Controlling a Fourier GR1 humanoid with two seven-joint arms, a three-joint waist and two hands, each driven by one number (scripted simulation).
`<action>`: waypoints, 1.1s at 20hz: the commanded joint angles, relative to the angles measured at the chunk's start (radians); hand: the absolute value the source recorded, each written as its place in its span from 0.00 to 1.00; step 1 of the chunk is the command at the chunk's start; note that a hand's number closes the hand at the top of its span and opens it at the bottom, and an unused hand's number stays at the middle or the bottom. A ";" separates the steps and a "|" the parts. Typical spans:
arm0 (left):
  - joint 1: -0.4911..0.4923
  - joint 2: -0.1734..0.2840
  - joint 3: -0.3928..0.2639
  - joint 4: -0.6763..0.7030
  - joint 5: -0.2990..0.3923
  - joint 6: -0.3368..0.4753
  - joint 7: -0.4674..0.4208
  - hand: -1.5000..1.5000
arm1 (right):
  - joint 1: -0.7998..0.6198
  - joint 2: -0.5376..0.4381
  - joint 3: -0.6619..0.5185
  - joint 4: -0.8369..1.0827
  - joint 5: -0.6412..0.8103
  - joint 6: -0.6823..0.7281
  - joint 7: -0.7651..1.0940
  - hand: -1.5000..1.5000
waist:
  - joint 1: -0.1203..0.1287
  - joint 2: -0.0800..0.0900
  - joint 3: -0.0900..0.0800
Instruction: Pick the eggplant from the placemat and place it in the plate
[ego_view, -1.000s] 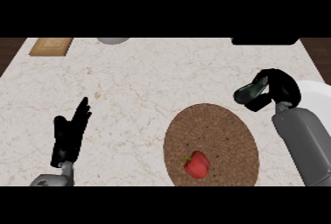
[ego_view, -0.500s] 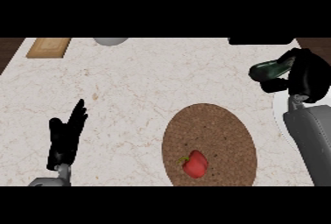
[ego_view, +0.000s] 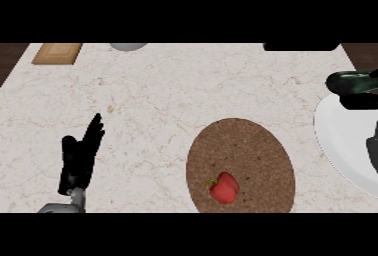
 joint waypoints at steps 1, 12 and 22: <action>-0.029 0.016 0.038 0.052 0.014 -0.045 -0.033 0.50 | 0.041 -0.018 -0.085 0.041 -0.035 -0.032 -0.061 1.00 | 0.004 0.002 0.000; -0.042 0.003 0.042 0.001 -0.003 -0.041 0.026 0.50 | 0.004 -0.112 -0.225 0.392 -0.191 0.048 -0.281 1.00 | 0.014 0.006 0.001; -0.063 -0.028 0.047 0.054 -0.025 -0.021 0.004 0.50 | 0.016 -0.144 -0.296 0.663 -0.360 0.247 -0.500 0.00 | 0.010 0.007 0.001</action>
